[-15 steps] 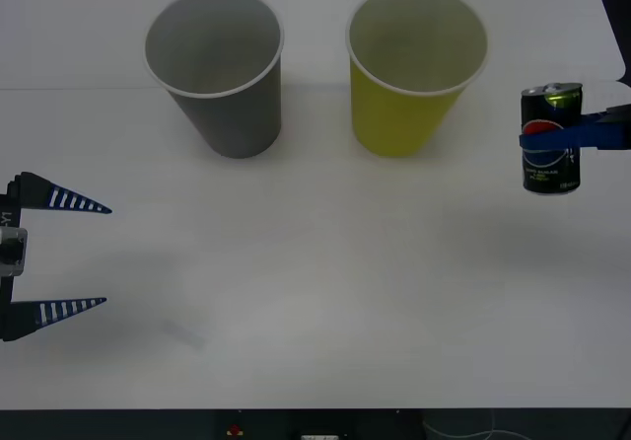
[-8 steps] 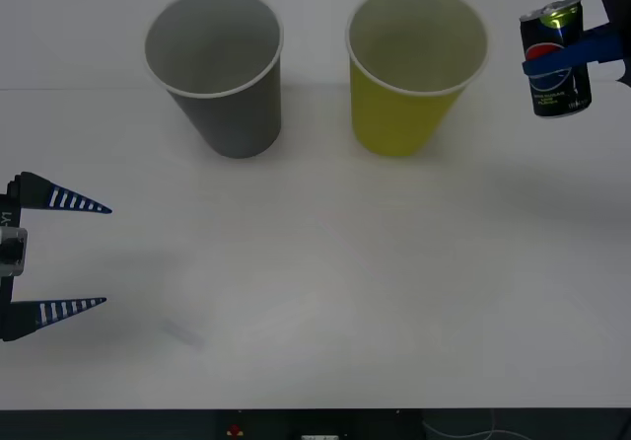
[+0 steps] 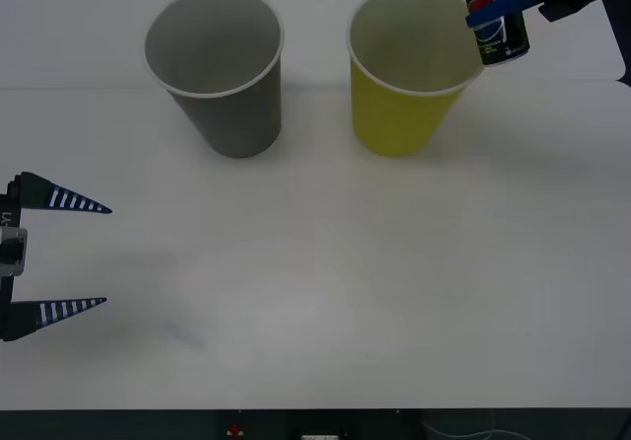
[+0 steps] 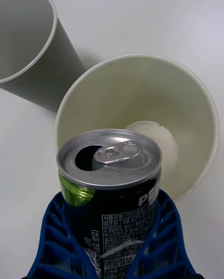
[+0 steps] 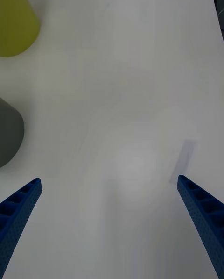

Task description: Put the can into the green bin and the plastic bottle into the gray bin

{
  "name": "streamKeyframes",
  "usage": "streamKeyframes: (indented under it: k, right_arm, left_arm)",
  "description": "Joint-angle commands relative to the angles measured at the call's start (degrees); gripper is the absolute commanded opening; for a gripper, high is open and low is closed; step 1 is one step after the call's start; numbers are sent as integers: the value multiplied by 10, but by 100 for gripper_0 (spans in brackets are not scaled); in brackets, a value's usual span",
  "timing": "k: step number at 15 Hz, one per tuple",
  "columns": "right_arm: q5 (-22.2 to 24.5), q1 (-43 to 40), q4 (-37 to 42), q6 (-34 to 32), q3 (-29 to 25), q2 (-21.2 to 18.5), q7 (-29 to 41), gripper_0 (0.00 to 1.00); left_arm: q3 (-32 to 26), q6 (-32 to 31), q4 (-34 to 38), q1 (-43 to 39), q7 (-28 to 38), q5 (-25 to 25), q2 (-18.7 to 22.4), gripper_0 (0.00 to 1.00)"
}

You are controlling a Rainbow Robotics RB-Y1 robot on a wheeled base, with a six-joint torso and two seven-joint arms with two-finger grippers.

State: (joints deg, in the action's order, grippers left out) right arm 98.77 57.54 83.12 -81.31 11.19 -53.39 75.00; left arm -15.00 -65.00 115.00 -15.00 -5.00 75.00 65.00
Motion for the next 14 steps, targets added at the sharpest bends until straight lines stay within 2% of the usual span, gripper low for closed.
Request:
streamKeyframes:
  k: [1,4,8,9,11,12,13,14]
  right_arm:
    - [49,48,-60,12,31,43,0,0]
    - [83,79,-108,38,59,80,0,0]
    - [82,90,-120,49,76,87,-3,0]
    - [81,90,-120,49,75,87,-8,3]
    - [80,90,-121,47,75,86,-21,67]
    - [80,90,-121,43,75,85,-21,89]
    - [80,90,-120,41,75,85,-21,100]
    - [78,90,-120,41,75,85,-21,100]
  left_arm:
    - [0,0,0,0,0,0,0,100]
    - [0,0,0,0,0,0,0,100]
    - [0,0,0,0,0,0,0,100]
    - [0,0,0,0,0,0,0,100]
    - [0,0,0,0,0,0,0,100]
    - [0,0,0,0,0,0,0,100]
    - [0,0,0,0,0,0,0,100]
    - [0,0,0,0,0,0,0,100]
